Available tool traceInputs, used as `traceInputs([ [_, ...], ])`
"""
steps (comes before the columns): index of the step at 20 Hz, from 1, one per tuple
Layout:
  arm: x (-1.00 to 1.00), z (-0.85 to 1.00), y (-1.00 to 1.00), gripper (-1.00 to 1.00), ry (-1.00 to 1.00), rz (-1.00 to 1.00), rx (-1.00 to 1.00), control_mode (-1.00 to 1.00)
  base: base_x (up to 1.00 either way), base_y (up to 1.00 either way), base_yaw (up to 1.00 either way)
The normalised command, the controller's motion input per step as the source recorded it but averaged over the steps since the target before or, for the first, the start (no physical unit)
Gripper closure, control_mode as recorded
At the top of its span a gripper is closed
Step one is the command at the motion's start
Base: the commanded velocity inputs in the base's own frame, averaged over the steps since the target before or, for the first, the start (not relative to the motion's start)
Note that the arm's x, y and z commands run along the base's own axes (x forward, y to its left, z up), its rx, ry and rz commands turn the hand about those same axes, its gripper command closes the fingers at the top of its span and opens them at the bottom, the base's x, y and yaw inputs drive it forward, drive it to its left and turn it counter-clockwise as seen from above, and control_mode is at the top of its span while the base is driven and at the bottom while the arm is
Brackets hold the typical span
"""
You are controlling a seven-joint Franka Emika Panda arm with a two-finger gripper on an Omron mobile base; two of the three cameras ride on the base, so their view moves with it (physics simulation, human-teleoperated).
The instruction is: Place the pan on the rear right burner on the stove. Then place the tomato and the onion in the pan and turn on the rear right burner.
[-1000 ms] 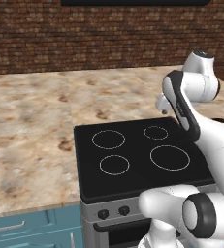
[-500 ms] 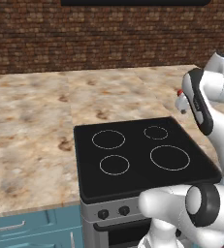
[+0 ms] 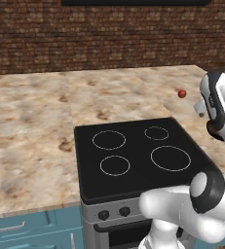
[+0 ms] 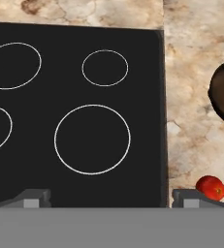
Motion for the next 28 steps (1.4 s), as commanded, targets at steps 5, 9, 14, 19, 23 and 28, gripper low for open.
traceInputs([
  [5,-0.05,-0.19,-0.52,-1.00,0.00,0.00,-0.02,-1.00,0.00,0.00,0.00],
  [9,-0.05,-0.14,-0.34,-1.00,0.00,0.00,-0.03,-1.00,0.00,0.00,0.00],
  [14,0.00,-0.09,-0.23,-1.00,0.00,0.00,-0.06,-1.00,0.00,0.00,0.00],
  [19,0.00,-0.08,-0.35,-1.00,0.01,0.00,-0.03,-1.00,0.00,0.00,0.00],
  [23,0.00,-0.19,-0.59,-1.00,0.05,0.00,0.00,-1.00,0.00,0.00,0.00],
  [28,0.00,-0.20,-0.61,-1.00,0.08,0.00,0.00,-1.00,0.00,0.00,0.00],
])
